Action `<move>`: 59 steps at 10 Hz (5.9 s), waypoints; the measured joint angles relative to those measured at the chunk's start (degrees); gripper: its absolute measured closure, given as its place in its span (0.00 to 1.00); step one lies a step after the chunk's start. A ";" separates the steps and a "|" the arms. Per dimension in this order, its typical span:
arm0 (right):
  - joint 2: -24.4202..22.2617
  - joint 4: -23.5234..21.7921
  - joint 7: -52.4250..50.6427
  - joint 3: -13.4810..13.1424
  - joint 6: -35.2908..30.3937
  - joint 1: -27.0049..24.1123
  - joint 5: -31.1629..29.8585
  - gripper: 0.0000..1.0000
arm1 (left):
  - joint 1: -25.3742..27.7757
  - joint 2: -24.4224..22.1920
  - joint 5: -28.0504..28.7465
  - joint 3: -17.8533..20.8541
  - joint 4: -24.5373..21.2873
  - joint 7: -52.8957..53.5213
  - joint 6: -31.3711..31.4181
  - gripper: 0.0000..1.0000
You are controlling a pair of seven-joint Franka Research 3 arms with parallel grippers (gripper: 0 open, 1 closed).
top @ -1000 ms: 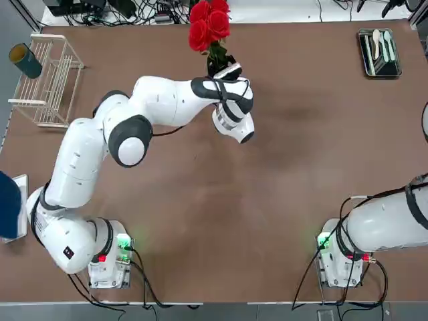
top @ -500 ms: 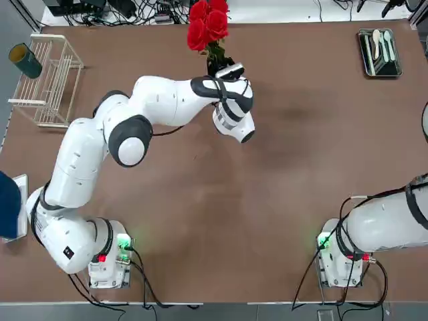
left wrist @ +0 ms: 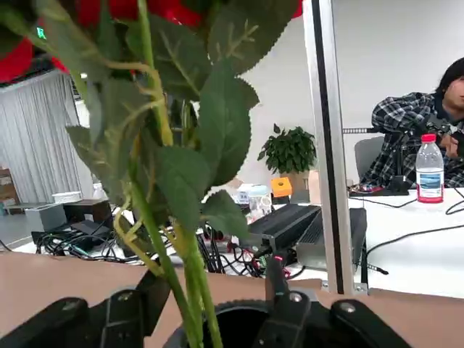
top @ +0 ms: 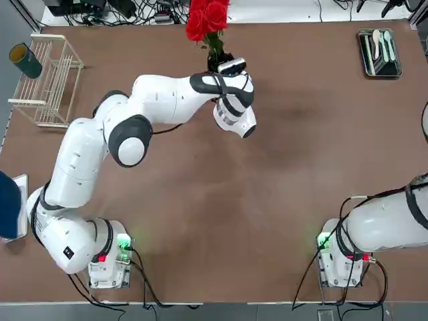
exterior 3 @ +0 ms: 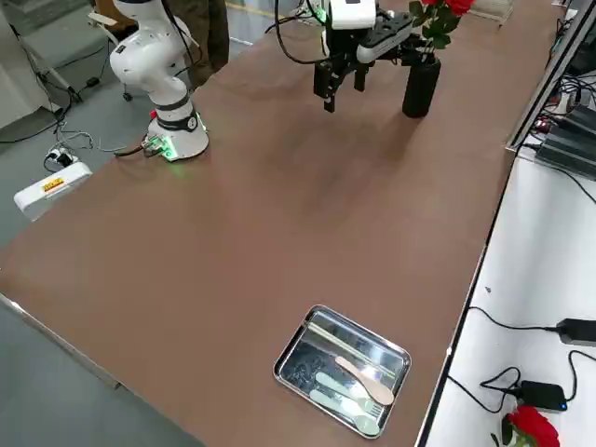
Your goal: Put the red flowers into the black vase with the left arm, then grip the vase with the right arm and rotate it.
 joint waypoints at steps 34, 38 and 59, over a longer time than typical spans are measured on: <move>7.44 -0.90 2.68 0.79 2.99 7.48 18.57 0.00 | 32.50 -24.46 -29.38 -29.31 3.43 20.39 -3.74 0.39; 9.50 -1.63 11.31 1.02 9.00 14.51 23.37 0.00 | 63.75 -24.73 -31.20 -48.83 1.42 33.76 -1.67 0.37; 21.54 -6.40 40.26 6.03 42.77 35.25 25.79 0.00 | 47.89 -47.03 -111.59 13.18 -2.60 103.17 0.61 0.00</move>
